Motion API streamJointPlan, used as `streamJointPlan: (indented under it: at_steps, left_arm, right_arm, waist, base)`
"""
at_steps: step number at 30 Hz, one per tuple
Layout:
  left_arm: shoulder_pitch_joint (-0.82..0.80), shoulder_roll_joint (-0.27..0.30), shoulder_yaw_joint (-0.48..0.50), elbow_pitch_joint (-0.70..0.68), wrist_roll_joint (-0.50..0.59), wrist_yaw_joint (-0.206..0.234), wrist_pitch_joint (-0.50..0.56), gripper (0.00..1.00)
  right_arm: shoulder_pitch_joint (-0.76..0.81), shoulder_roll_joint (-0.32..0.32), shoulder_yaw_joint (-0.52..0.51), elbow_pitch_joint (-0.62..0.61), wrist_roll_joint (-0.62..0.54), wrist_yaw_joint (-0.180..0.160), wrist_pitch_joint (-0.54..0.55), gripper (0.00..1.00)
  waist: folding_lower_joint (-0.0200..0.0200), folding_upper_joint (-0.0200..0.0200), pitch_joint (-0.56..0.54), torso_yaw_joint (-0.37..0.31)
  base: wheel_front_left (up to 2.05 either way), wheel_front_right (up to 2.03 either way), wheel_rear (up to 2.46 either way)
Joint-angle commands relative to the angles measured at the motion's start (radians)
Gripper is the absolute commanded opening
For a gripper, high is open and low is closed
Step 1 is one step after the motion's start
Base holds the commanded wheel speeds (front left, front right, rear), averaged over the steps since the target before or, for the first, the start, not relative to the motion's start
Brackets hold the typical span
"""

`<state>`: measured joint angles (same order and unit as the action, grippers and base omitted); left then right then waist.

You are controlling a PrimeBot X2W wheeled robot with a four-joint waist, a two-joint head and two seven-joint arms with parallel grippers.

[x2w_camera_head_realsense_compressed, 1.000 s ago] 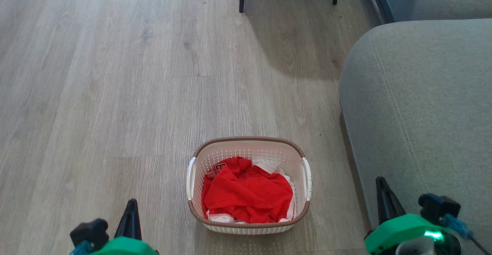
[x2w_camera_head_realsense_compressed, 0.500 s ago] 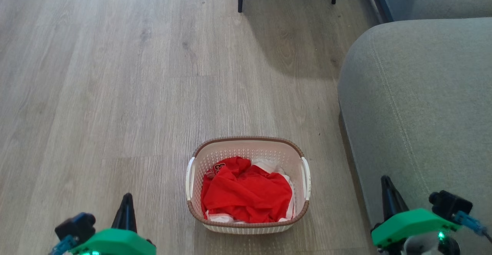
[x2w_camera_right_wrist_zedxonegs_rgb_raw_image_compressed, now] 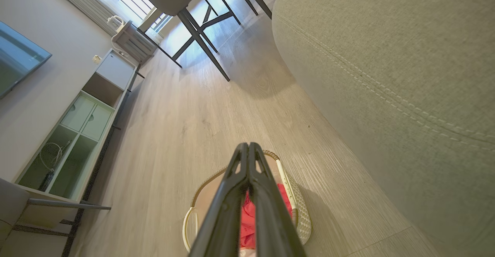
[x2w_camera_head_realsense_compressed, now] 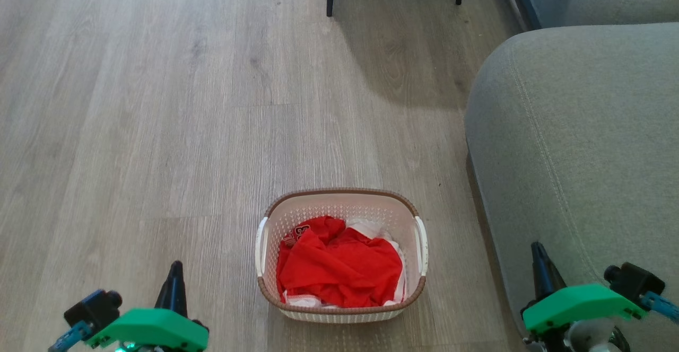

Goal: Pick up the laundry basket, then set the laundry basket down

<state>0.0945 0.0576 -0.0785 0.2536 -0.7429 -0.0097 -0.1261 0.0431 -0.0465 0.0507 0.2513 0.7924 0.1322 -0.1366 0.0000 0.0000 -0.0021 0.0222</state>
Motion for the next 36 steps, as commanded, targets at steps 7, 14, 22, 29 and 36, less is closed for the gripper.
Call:
streamJointPlan:
  at_steps: [7,14,22,29,36]
  left_arm:
    - [-0.067,0.011,0.042,-0.024,-0.105,-0.017,0.023,0.0]
    - [-0.081,0.011,0.054,-0.023,-0.186,-0.028,0.043,0.0]
    - [-0.095,0.011,0.067,-0.021,-0.268,-0.039,0.064,0.0]
    - [-0.109,0.011,0.081,-0.02,-0.348,-0.05,0.084,0.0]
    - [-0.122,0.011,0.094,-0.018,-0.429,-0.06,0.105,0.0]
  right_arm:
    - [-0.067,-0.023,-0.012,-0.025,0.103,-0.001,0.026,0.0]
    - [-0.075,-0.025,-0.023,-0.023,0.181,-0.001,0.045,0.0]
    - [-0.083,-0.026,-0.035,-0.022,0.259,-0.001,0.065,0.0]
    - [-0.092,-0.027,-0.046,-0.02,0.336,-0.001,0.085,0.0]
    - [-0.1,-0.027,-0.058,-0.018,0.413,-0.001,0.105,0.0]
  waist:
    - [0.0,-0.0001,0.001,-0.002]
    - [0.0,0.0,0.001,-0.004]
    - [0.0,0.0,0.002,-0.006]
    - [0.0,0.0,0.002,-0.009]
    - [0.0,0.0,0.003,-0.011]
  base:
    - [0.0,0.0,0.0]
    - [0.0,0.0,0.0]
    - [0.0,0.0,0.0]
    - [0.0,0.0,0.0]
    - [0.0,0.0,0.0]
